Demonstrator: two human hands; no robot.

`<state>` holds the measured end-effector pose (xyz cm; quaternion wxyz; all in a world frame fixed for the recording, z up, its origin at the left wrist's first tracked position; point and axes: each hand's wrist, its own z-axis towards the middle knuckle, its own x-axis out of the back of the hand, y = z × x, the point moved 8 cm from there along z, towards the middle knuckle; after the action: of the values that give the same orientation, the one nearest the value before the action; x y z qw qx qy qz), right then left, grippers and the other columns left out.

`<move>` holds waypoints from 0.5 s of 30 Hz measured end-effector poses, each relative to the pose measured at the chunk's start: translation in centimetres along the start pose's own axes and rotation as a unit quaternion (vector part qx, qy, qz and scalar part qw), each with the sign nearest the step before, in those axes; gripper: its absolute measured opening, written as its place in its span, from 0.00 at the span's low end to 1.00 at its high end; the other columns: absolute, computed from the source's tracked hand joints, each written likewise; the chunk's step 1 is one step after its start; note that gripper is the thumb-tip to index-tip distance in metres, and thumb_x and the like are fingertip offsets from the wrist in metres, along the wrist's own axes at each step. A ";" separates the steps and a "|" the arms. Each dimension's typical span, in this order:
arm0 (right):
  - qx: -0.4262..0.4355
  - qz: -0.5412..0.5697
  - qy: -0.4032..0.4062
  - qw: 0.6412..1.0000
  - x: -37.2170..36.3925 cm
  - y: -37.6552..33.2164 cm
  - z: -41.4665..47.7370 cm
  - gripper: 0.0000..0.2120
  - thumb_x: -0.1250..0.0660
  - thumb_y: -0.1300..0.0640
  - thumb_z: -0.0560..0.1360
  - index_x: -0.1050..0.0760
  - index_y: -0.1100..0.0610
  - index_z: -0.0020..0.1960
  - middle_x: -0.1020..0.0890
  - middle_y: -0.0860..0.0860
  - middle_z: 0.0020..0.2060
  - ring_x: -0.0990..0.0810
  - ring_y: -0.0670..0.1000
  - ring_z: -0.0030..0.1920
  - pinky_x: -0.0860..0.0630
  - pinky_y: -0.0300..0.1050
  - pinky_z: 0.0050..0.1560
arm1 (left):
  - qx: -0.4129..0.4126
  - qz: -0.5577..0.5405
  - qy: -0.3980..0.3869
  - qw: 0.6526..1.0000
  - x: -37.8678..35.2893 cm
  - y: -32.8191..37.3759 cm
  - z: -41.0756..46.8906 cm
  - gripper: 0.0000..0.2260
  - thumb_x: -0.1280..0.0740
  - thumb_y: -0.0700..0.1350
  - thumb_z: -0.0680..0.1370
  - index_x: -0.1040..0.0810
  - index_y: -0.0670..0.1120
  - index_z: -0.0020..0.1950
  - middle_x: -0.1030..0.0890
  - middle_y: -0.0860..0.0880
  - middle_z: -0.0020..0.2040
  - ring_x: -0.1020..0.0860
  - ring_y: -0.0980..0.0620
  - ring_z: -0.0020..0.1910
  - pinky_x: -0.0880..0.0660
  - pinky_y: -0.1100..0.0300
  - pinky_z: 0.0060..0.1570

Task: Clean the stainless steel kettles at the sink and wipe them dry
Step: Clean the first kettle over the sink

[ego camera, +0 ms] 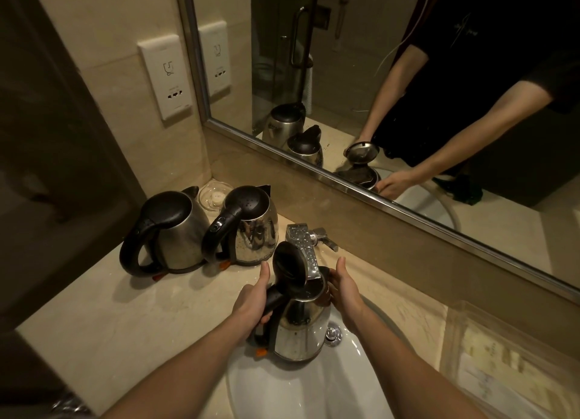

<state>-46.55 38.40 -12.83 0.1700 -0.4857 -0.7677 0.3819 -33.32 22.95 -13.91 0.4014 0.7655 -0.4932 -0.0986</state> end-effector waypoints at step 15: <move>0.006 -0.015 0.004 1.000 -0.1 -0.4 -0.5 0.30 0.55 0.32 0.77 0.24 0.53 0.53 0.22 0.53 0.57 0.24 0.50 0.54 0.35 0.51 0.66 | 0.001 -0.004 0.008 1.000 0.0 0.0 0.1 0.35 0.53 0.74 0.75 0.25 0.45 0.41 0.25 0.49 0.27 0.26 0.53 0.26 0.31 0.66 0.21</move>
<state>-46.42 38.41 -12.20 0.1810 -0.4747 -0.7720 0.3820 -33.32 22.92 -13.97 0.4041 0.7686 -0.4871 -0.0934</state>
